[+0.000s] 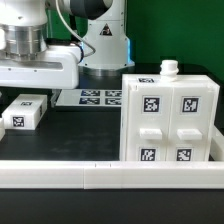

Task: Assemble cabinet

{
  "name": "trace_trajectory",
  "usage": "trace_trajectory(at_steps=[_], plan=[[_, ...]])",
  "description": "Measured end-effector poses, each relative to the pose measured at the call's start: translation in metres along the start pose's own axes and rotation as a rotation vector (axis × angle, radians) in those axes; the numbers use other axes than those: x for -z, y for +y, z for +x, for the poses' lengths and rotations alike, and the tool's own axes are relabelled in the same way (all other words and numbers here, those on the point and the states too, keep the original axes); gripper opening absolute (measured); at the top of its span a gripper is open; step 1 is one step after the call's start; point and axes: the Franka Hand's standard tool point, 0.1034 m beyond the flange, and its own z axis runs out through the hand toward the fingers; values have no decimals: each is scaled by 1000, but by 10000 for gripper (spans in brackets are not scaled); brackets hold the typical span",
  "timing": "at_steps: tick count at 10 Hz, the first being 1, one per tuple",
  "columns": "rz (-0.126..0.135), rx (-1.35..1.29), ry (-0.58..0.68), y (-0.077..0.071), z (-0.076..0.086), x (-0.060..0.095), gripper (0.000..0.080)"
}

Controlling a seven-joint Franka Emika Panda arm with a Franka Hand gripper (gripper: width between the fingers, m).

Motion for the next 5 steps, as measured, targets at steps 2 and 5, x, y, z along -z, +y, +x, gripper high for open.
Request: trace_trajectory(at_steps=[2,5], plan=[[0,4,1,0,1,1,713],[-3,17,7,2,1,1,555]])
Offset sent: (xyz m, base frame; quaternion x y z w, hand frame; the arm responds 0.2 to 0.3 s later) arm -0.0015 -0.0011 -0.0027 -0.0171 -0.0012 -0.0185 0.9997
